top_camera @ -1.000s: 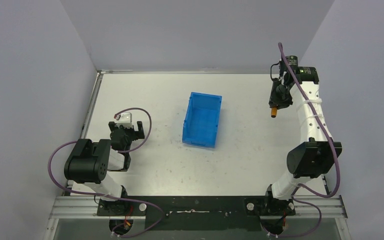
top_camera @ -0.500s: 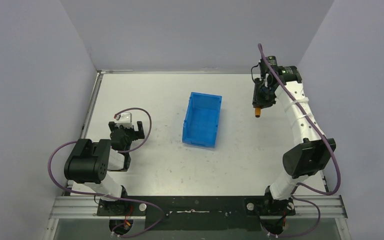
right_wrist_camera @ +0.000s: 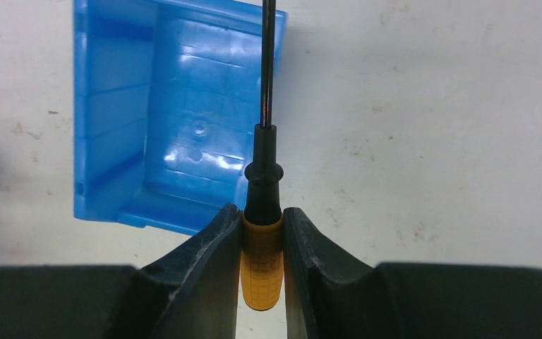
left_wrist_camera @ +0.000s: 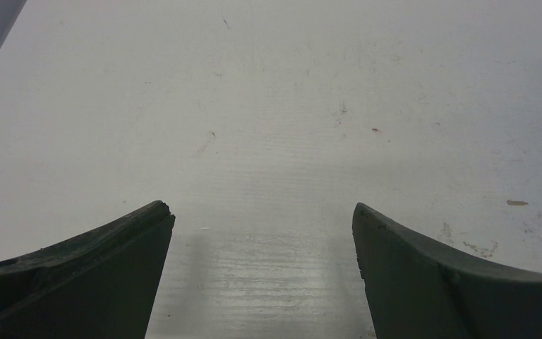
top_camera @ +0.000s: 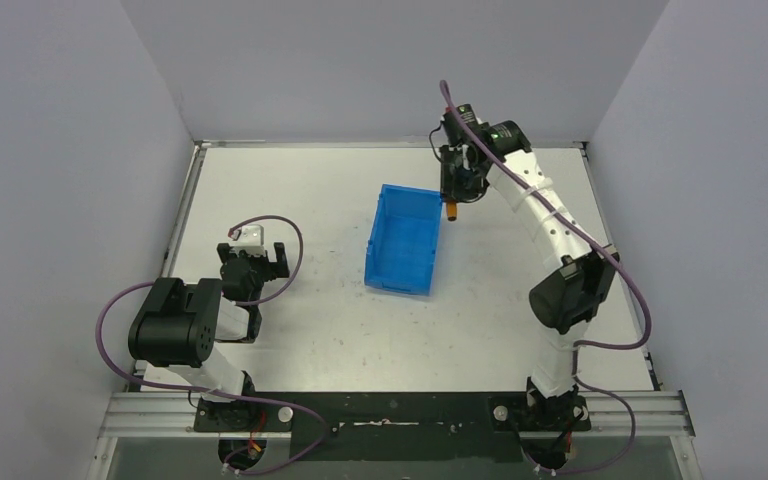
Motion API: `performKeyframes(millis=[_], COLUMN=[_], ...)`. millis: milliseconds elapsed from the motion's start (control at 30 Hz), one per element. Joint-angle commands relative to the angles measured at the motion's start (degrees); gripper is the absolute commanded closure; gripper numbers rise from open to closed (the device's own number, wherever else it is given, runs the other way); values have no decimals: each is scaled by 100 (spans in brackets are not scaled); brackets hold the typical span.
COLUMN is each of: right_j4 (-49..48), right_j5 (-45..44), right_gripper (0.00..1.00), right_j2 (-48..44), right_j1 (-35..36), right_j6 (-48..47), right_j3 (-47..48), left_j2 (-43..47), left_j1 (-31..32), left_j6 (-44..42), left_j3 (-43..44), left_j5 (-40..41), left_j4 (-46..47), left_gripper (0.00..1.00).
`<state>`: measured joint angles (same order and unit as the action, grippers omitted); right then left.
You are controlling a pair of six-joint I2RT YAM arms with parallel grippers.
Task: Put the screwdriver in the bin
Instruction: Place the screwdriver in the bin.
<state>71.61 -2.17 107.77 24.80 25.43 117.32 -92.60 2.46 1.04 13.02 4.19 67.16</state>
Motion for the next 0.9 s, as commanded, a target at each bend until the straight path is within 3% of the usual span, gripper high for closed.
performKeyframes(millis=[0,333,867], right_j4=[-205,-368,-2126], right_j5=[-108,-94,174], right_gripper=[100,100,100], right_j2=[345,907,907], right_j1=[355,719,1148], right_j6=[206,243,330], right_j3=[666,1213,-1181], left_j2=[23,16,15], left_j1=[-17,-17,-17], left_j6=[7,15,11], left_j3=[105,105,105], left_j5=[-43,-46,-40], left_j4=[332,334,339], left_gripper=[3,3,3])
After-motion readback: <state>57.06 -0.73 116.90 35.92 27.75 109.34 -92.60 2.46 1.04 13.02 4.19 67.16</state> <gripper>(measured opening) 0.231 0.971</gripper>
